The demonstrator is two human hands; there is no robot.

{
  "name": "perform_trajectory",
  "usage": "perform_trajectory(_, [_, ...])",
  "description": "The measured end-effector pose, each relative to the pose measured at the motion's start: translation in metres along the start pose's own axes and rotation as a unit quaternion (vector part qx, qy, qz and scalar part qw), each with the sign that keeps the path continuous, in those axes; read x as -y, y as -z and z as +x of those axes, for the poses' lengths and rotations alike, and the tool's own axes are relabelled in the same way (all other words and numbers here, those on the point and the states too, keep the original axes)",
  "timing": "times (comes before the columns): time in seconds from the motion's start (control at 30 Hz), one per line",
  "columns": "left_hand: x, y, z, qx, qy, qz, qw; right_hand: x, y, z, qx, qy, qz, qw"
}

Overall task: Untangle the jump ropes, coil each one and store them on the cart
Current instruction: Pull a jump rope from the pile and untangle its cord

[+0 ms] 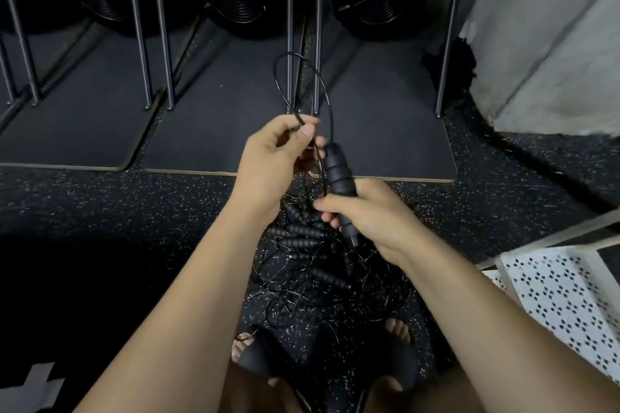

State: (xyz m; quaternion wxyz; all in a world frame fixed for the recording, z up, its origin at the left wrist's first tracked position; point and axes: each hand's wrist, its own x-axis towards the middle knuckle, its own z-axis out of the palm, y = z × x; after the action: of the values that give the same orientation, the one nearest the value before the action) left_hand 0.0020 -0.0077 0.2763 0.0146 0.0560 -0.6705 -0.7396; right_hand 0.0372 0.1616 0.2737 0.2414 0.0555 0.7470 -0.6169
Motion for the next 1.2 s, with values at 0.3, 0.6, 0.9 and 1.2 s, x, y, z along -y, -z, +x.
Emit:
perform_trajectory(0.3, [0.010,-0.018,-0.011,0.141,0.170,0.085,0.972,0.035,0.039,-0.009,-0.048,0.106,0.144,0.983])
perform_trajectory(0.6, [0.022,-0.041,-0.030,0.297,0.102,0.168,0.934,0.037,0.107,-0.001,-0.131,0.138,0.327,0.926])
perform_trajectory(0.9, [0.022,-0.037,-0.021,0.189,-0.046,0.334,0.922,0.020,0.082,-0.001,-0.094,0.041,0.170,0.980])
perform_trajectory(1.2, [0.004,-0.024,-0.011,0.044,-0.037,0.150,0.987,0.005,0.030,-0.002,-0.008,0.022,0.005,1.000])
